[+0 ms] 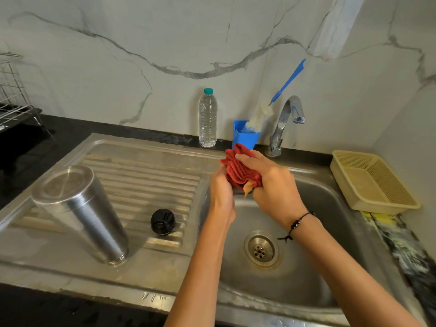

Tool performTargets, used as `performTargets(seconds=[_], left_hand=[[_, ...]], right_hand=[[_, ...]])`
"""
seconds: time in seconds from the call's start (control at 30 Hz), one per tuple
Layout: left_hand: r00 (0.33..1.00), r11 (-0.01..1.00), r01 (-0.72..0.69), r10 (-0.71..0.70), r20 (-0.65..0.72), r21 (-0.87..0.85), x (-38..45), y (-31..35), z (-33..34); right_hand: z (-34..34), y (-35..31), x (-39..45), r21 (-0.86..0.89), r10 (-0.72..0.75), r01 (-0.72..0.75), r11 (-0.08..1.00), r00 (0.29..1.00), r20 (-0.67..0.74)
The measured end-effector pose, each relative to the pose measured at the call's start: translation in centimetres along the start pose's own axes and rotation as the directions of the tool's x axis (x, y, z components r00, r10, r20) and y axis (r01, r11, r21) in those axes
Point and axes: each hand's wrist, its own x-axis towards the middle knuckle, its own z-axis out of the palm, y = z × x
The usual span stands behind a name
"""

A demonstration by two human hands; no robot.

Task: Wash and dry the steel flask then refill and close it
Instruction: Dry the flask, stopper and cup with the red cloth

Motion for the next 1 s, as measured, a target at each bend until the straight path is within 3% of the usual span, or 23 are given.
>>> performTargets(seconds=[0.13, 0.27, 0.33, 0.4, 0.5, 0.6, 0.7, 0.83, 1.0], left_hand=[[0.998, 0.995, -0.063, 0.063, 0.014, 0.073, -0.4, -0.1, 0.3], [0.999, 0.997, -0.044, 0.043, 0.014, 0.067, -0.5, -0.6, 0.4], [1.000, 0.999, -0.011, 0.011, 0.008, 0.046, -0.6, -1.1, 0.3], [1.000, 0.999, 0.029, -0.030, -0.010, -0.039, -0.6, -1.5, 0.2], [0.993, 0.976, 0.095, -0.108, -0.056, -0.198, -0.2, -1.2, 0.2], [0.983, 0.930, 0.176, -0.182, 0.013, -0.322, -0.3, -0.6, 0.3], [0.973, 0.894, 0.232, -0.215, 0.087, -0.384, -0.9, -0.3, 0.4], [0.961, 0.899, 0.264, -0.276, 0.016, -0.349, -1.1, -0.1, 0.5], [0.958, 0.936, 0.261, -0.281, -0.055, -0.236, -0.3, -0.5, -0.1]], right_hand=[[-0.6, 0.7, 0.3, 0.021, 0.088, -0.088, 0.996, 0.996, 0.034], [-1.6, 1.9, 1.1, 0.084, 0.234, -0.249, 0.965, 0.960, 0.156], [-1.8, 2.5, 1.5, 0.163, 0.286, -0.320, 0.933, 0.937, 0.201], [-1.9, 2.8, 1.4, 0.330, 0.327, -0.354, 0.875, 0.935, 0.135], [-1.1, 2.0, 0.1, 0.416, 0.283, -0.223, 0.881, 0.955, -0.087], [1.6, 1.0, -2.0, 0.138, 0.036, -0.008, 0.990, 0.978, -0.203], [4.2, 1.7, -3.2, -0.073, -0.107, 0.092, 0.993, 0.964, -0.244], [4.1, 2.8, -2.4, 0.047, -0.039, 0.055, 0.997, 0.954, -0.296], [3.7, 3.3, -1.6, 0.322, 0.143, -0.083, 0.943, 0.976, -0.165]])
